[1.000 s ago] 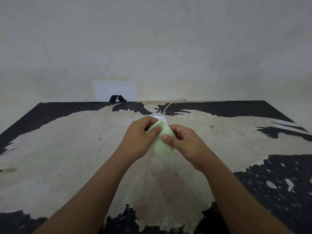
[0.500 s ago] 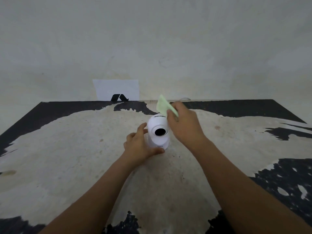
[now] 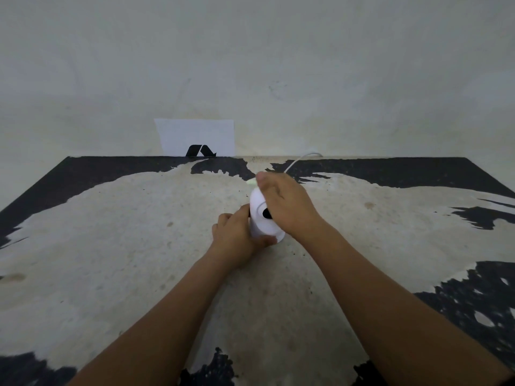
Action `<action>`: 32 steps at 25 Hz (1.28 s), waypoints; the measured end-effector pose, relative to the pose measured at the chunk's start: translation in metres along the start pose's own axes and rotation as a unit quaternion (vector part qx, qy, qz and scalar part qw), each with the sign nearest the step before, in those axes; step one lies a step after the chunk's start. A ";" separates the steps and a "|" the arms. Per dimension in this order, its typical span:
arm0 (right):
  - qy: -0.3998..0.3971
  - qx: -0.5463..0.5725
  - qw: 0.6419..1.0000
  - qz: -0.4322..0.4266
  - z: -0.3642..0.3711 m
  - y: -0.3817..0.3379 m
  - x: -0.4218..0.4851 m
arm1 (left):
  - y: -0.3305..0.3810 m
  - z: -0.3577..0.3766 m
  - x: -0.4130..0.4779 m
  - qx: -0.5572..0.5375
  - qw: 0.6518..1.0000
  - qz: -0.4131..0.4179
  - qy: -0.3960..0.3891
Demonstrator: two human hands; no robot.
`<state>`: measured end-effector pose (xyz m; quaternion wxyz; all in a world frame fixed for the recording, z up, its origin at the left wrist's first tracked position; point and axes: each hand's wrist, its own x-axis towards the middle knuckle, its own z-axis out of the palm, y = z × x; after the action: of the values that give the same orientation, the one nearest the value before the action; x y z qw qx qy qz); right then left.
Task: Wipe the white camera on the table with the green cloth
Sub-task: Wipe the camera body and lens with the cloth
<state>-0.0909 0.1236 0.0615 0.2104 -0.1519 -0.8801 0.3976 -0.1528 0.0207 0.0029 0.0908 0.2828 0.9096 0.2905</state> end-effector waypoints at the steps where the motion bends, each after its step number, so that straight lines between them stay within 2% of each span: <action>1: 0.030 0.041 0.998 0.024 0.004 0.004 -0.007 | -0.001 -0.001 -0.002 -0.014 1.000 0.006 0.004; 4: 0.068 0.024 0.997 -0.001 0.018 0.012 -0.034 | 0.000 -0.002 -0.005 -0.017 0.999 0.025 0.012; 6: 0.070 -0.072 0.992 -0.075 0.022 0.013 -0.042 | 0.002 -0.001 -0.004 0.015 1.000 0.021 0.005; 8: 0.060 -0.183 0.972 -0.136 0.018 0.008 -0.035 | 0.003 0.001 -0.001 0.069 0.998 0.011 -0.006; 10: 0.022 -0.219 0.966 -0.137 0.014 0.001 -0.021 | 0.002 0.004 0.000 0.074 0.997 0.013 0.004; 13: -0.006 -0.120 0.991 -0.049 0.005 -0.001 -0.002 | 0.001 0.001 -0.004 0.024 0.999 0.017 0.015; 15: 0.023 -0.003 0.999 0.031 0.002 0.003 -0.003 | 0.001 0.000 -0.005 0.003 1.000 0.015 0.010; 17: 0.070 0.070 0.993 0.068 0.006 0.007 -0.016 | 0.002 -0.002 -0.007 -0.005 1.000 0.020 0.013; 20: 0.089 0.002 0.996 -0.009 0.017 0.006 -0.039 | 0.008 -0.004 -0.007 0.011 1.000 0.017 0.009; 22: 0.057 -0.110 0.990 -0.073 0.019 0.003 -0.033 | 0.010 -0.003 -0.006 0.053 0.998 0.023 -0.001; 24: 0.022 -0.185 0.977 -0.102 0.015 -0.003 -0.017 | 0.008 -0.002 -0.003 0.082 0.996 0.033 0.001; 25: 0.008 -0.182 0.978 -0.097 0.013 -0.005 -0.011 | 0.006 -0.002 -0.003 0.078 0.996 0.031 0.005; 27: -0.007 -0.107 0.993 -0.043 0.004 -0.004 -0.003 | 0.003 0.000 -0.004 0.043 0.999 0.023 0.009; 30: 0.016 0.040 0.996 0.076 -0.005 0.009 -0.016 | 0.002 -0.001 -0.007 0.003 0.999 0.029 0.022; 32: 0.038 0.082 0.990 0.107 -0.004 0.018 -0.031 | 0.000 -0.001 -0.006 0.018 0.999 0.036 0.026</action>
<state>-0.0602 0.1243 0.0427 0.2119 -0.2423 -0.8146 0.4826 -0.1479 0.0165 0.0041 0.0517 0.3089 0.9061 0.2842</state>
